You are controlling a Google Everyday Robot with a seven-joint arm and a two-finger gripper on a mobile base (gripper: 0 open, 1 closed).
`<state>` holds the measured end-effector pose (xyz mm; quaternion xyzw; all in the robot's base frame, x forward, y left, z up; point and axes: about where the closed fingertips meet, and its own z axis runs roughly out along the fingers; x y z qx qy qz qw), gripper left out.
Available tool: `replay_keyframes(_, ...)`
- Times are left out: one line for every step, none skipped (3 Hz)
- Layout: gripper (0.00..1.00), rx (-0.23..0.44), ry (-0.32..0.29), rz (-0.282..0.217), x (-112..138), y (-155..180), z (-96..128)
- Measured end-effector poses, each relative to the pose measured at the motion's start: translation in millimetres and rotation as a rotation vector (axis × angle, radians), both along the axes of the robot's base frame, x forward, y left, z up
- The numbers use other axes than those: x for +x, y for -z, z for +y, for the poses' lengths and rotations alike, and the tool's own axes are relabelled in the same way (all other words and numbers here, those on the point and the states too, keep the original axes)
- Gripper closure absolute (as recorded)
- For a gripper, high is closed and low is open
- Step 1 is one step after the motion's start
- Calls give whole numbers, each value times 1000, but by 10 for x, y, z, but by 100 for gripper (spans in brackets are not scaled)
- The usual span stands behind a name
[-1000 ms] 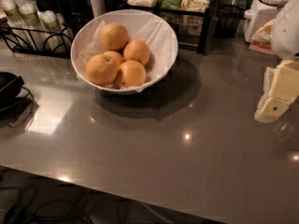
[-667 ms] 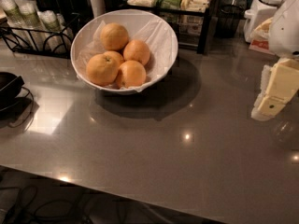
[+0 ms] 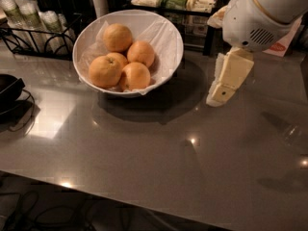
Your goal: Pick orange from white bowl
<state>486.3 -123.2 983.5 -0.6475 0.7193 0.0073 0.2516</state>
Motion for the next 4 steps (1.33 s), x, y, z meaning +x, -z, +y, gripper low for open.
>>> replay_keyframes(0,1,-1,0,1,1,3)
replay_keyframes(0,85,-62,23,93,128,398)
replay_keyframes(0,182,-162,58,236,198,993)
replay_keyframes(0,265,-229,64,356,202,1401)
